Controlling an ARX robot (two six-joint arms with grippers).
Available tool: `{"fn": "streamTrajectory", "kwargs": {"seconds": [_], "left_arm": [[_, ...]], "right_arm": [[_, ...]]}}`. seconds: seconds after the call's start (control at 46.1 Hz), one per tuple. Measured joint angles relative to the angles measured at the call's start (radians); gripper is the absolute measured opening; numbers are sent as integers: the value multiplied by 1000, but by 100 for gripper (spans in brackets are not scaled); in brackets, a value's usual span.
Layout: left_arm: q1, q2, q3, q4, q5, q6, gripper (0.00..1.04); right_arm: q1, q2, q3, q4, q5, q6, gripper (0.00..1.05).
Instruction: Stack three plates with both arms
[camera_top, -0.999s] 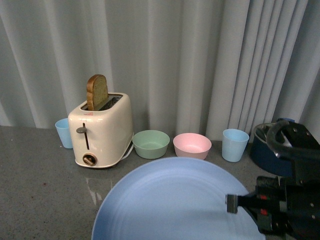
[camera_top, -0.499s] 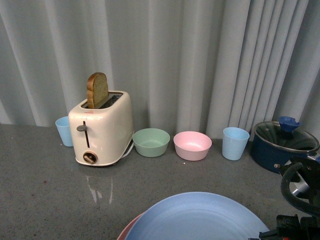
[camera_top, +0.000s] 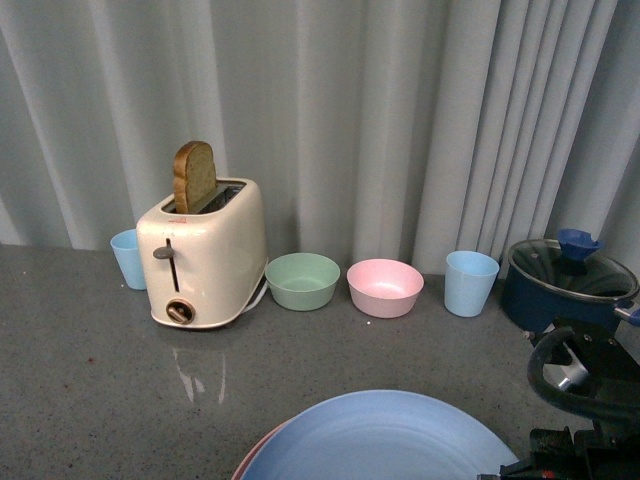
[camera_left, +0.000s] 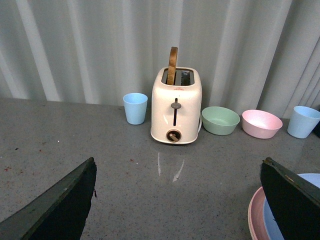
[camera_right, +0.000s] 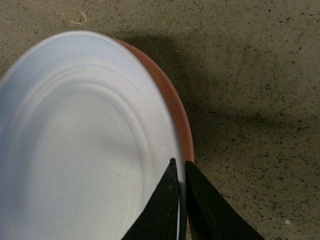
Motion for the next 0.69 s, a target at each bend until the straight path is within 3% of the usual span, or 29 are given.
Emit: {"fn": "streamTrajectory", "kwargs": {"seconds": [0.326, 0.499, 0.608, 0.695], "left_arm": [[0, 0, 0, 0, 0, 0, 98], [0, 0, 0, 0, 0, 0, 98], [0, 0, 0, 0, 0, 0, 98], [0, 0, 0, 0, 0, 0, 98]], "right_arm": [[-32, -122, -52, 24, -21, 24, 66], [-24, -362, -102, 46, 129, 11, 99], [-20, -375, -105, 51, 137, 3, 97], [-8, -312, -200, 386, 316, -100, 85]]}}
